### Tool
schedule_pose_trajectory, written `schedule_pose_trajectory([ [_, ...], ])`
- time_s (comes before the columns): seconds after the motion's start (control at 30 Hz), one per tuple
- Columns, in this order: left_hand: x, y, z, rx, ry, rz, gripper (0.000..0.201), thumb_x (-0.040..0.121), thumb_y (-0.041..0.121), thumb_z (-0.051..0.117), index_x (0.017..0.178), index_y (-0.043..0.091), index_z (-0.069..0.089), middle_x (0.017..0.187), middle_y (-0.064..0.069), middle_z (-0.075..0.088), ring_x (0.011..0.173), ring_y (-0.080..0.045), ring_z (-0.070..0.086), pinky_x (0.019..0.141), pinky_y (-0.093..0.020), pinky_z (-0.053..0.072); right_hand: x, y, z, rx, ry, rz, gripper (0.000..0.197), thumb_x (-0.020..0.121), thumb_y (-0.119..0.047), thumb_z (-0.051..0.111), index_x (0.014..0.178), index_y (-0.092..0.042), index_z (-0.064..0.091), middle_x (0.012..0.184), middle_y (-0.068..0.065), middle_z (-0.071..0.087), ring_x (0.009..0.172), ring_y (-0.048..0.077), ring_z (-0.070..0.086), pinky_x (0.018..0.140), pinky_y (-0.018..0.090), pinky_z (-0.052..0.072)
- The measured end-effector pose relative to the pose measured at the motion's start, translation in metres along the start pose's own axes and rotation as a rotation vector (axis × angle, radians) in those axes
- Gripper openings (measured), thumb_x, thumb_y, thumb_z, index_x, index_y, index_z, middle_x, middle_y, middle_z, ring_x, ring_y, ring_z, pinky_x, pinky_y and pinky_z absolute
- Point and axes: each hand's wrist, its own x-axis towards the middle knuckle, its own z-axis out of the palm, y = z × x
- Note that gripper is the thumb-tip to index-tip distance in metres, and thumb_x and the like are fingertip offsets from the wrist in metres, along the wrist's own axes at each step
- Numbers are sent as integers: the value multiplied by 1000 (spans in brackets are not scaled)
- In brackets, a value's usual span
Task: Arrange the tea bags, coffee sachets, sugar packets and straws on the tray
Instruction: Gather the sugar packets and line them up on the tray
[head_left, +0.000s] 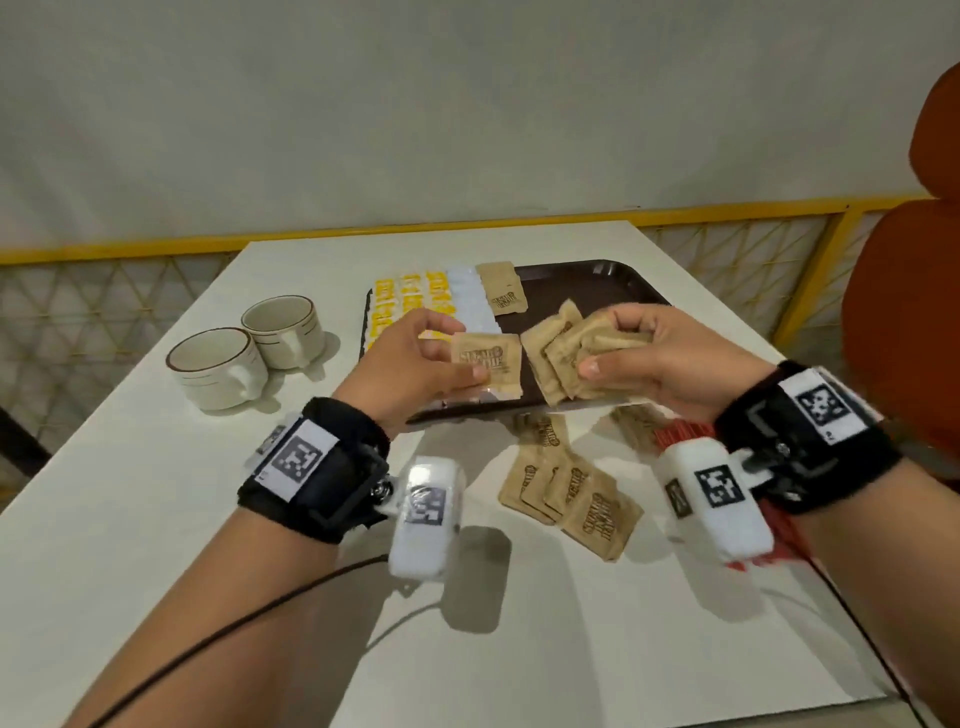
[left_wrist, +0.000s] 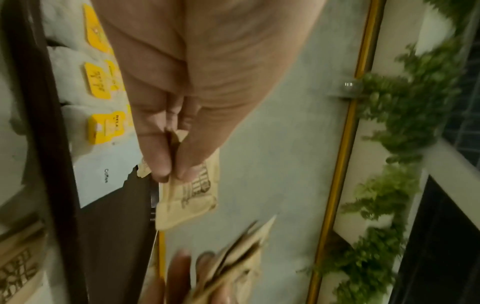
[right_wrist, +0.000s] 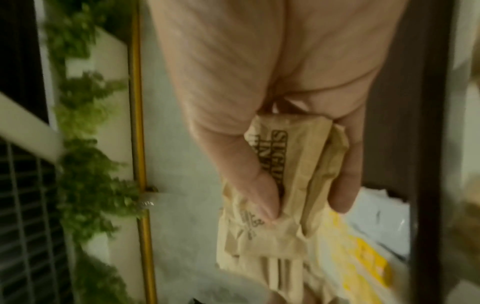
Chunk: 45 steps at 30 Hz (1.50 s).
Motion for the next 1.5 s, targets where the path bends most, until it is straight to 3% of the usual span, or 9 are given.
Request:
schedule_pose_trajectory([
  [0.13,-1,-15,7,-143,64,27,18,81,-8,66,85,7,56,86,-17,66,72,-18,68,61,-22,56,22,16,32,246,68,-33,44,67,1,68,109,5,56,102,22,65,82,26,68,77,35,59],
  [0.33,-2,-30,1,-424,-24,-33,21,90,-7,51,105,0,63,101,-14,70,86,-19,68,70,-22,56,40,24,53,325,120,10,54,70,4,69,120,11,51,114,32,60,98,38,63,84,43,55],
  [0.47,-1,-31,1,-532,44,-89,13,92,0,52,103,5,58,95,-9,70,76,-14,69,60,-21,55,47,20,56,308,87,31,47,63,-1,71,107,6,57,104,26,64,84,31,66,80,40,57],
  [0.6,2,-28,-5,-788,56,-127,18,94,8,50,107,0,59,107,-17,64,90,-23,65,74,-30,59,42,34,52,355,68,54,52,65,-1,70,114,8,55,105,26,65,84,29,69,71,35,60],
  [0.7,2,-24,-8,-936,93,-137,18,95,4,46,96,-2,63,99,-17,67,81,-22,69,71,-28,57,39,39,52,339,59,52,50,65,-1,70,112,8,55,102,25,67,82,28,70,70,34,60],
  [0.83,3,-26,-7,-864,123,-212,14,95,8,49,96,0,61,91,-16,69,84,-20,63,60,-20,56,39,39,54,341,68,34,46,65,-1,70,108,8,57,100,24,68,83,29,69,70,35,60],
  [1.0,-2,-26,2,-790,-8,-249,15,94,15,51,99,7,62,99,-15,67,93,-22,62,64,-21,56,38,43,58,396,133,42,18,78,8,64,94,1,60,91,20,69,75,26,70,65,33,60],
  [1.13,-2,-30,9,-692,-91,-213,18,92,5,47,102,5,62,95,-11,68,81,-16,61,59,-18,51,39,43,59,420,157,41,14,79,9,63,91,1,61,84,18,70,70,24,70,62,31,60],
  [1.5,-1,-38,11,-542,32,-213,14,89,9,58,101,6,65,89,-10,69,73,-16,63,54,-18,51,39,47,67,357,154,21,15,82,12,61,88,-1,63,85,17,69,72,23,69,64,30,60],
])
